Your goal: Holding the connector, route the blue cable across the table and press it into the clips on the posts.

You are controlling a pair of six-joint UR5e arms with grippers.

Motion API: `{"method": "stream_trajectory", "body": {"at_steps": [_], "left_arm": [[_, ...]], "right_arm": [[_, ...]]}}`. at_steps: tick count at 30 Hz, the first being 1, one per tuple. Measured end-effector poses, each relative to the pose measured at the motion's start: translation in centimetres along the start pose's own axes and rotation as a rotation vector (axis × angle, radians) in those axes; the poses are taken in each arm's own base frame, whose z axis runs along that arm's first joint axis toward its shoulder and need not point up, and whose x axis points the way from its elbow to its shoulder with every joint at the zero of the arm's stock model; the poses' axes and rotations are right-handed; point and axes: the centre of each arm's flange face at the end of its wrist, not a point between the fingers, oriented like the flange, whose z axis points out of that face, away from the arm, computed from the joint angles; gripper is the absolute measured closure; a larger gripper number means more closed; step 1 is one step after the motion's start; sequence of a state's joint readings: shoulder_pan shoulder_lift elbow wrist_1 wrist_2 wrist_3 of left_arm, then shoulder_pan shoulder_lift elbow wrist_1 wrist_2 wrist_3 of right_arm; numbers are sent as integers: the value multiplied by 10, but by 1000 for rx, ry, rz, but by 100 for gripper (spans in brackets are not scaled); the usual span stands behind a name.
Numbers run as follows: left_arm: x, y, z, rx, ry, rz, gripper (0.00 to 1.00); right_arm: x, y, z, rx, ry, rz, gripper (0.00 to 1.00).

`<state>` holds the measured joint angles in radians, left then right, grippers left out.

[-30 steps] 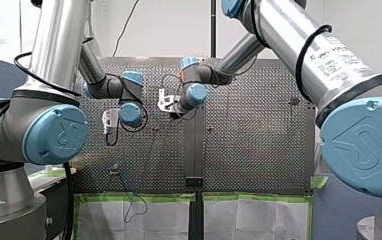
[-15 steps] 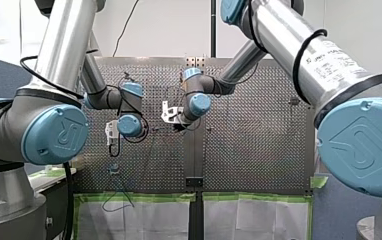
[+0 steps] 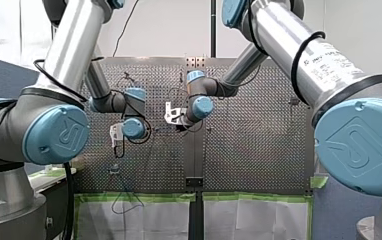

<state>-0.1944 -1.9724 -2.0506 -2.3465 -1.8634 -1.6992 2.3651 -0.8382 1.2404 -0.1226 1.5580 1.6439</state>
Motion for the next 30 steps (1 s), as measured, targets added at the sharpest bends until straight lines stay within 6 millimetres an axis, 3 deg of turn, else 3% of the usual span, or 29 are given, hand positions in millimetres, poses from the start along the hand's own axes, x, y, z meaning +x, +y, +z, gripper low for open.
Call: {"method": "stream_trajectory", "body": {"at_steps": [11, 30], "left_arm": [[13, 10, 23, -17, 19, 6, 100], [-27, 19, 74, -10, -34, -4, 100]], "right_arm": [[0, 10, 4, 1, 13, 15, 100], [1, 40, 13, -27, 34, 27, 100]]}}
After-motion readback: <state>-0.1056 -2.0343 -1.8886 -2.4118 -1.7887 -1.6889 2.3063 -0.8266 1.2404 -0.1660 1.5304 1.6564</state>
